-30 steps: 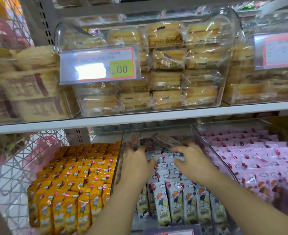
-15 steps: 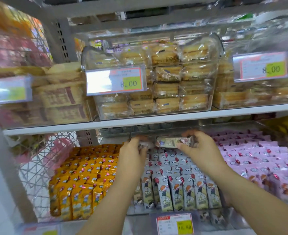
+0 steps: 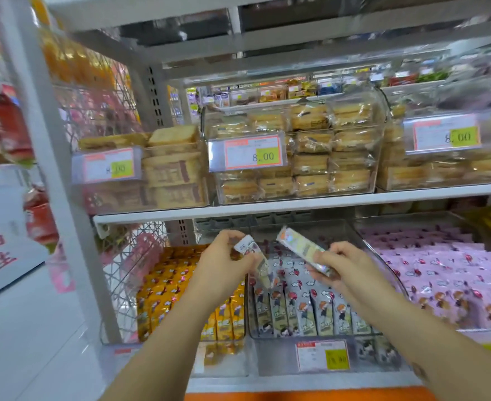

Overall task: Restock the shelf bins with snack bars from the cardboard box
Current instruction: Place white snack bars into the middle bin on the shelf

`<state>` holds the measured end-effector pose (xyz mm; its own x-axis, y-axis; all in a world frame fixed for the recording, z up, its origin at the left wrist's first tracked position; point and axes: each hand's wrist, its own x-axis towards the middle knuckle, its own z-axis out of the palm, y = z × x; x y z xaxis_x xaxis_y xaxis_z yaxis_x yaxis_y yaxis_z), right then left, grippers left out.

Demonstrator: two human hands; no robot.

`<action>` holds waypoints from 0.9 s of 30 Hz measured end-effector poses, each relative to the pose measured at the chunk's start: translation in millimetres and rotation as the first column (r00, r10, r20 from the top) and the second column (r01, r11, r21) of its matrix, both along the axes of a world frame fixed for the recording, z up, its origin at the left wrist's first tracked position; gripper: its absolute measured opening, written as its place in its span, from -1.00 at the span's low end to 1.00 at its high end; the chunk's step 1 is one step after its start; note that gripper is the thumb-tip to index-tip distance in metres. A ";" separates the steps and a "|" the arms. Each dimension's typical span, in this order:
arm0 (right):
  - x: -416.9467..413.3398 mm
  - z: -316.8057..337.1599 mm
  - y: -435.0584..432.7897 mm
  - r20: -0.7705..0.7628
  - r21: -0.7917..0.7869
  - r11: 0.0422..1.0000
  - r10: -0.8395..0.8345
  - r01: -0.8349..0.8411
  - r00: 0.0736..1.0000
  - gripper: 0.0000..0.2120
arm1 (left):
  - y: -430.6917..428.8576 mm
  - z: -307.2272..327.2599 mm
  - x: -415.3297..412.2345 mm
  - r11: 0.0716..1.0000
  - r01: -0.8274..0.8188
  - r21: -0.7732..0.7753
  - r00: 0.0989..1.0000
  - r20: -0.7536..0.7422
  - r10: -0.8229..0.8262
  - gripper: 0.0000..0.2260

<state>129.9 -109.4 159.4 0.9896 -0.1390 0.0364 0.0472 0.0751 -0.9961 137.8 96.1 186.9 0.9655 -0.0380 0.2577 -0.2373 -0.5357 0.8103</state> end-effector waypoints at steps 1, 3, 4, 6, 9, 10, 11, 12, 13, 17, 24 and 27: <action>0.9 -1.7 4.9 -0.009 -0.044 0.998 0.037 -0.038 0.999 -0.81 | 2.7 1.0 -0.9 1.000 0.018 0.002 1.000 -0.011 -0.018 -0.75; 0.0 -3.3 14.0 -0.021 -0.250 0.958 0.139 -0.140 0.990 -0.85 | 5.8 2.0 -1.9 0.998 0.052 -0.031 0.998 -0.039 -0.053 -0.77; -0.4 -3.8 17.9 -0.029 -0.339 0.923 0.185 -0.184 0.982 -0.79 | 6.3 2.0 -1.2 0.997 0.058 -0.048 0.997 -0.051 -0.060 -0.79; -0.2 -5.6 24.6 -0.047 -0.456 0.861 0.228 -0.224 0.972 -0.70 | 5.5 1.5 1.3 0.993 0.061 -0.102 0.994 -0.082 -0.070 -0.86; 2.8 -9.3 28.4 -0.049 -0.557 0.807 0.207 -0.199 0.977 -0.73 | -0.8 -0.1 4.1 0.970 0.048 -0.237 0.985 -0.148 -0.085 -0.88; 4.3 -10.5 27.8 -0.044 -0.552 0.813 0.196 -0.187 0.980 -0.73 | -2.8 -0.8 4.7 0.958 0.040 -0.284 0.982 -0.168 -0.091 -0.88; 6.3 -11.4 26.8 -0.032 -0.530 0.831 0.179 -0.169 0.983 -0.72 | -5.0 -1.1 4.9 0.940 0.037 -0.338 0.977 -0.187 -0.106 -0.87; 7.0 -10.8 26.1 -0.019 -0.498 0.853 0.168 -0.155 0.986 -0.72 | -5.7 -2.0 5.9 0.923 0.039 -0.382 0.970 -0.207 -0.127 -0.86; 8.7 -11.0 24.8 -0.008 -0.470 0.871 0.159 -0.144 0.987 -0.71 | -6.0 -2.8 6.4 0.911 0.057 -0.410 0.961 -0.225 -0.161 -0.84; 13.1 -7.3 18.2 0.021 -0.456 0.881 0.152 -0.126 0.988 -0.73 | -2.1 -9.8 9.3 0.972 0.206 -0.118 0.946 -0.231 -0.228 -0.72; 15.0 -3.6 15.3 0.043 -0.717 0.686 0.215 -0.120 0.976 -0.65 | -18.3 -27.3 15.8 0.865 0.087 0.494 0.993 0.024 -0.113 -0.79; 21.0 -10.8 14.7 0.040 -0.767 0.634 0.196 -0.095 0.980 -0.59 | -24.7 -35.4 23.1 0.804 0.016 0.594 0.998 0.036 -0.047 -0.58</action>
<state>150.9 -94.7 148.6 0.9765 0.1326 0.1698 0.2140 -0.6882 -0.6933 161.0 71.3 151.5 0.9485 -0.2283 0.2195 -0.2917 -0.8998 0.3244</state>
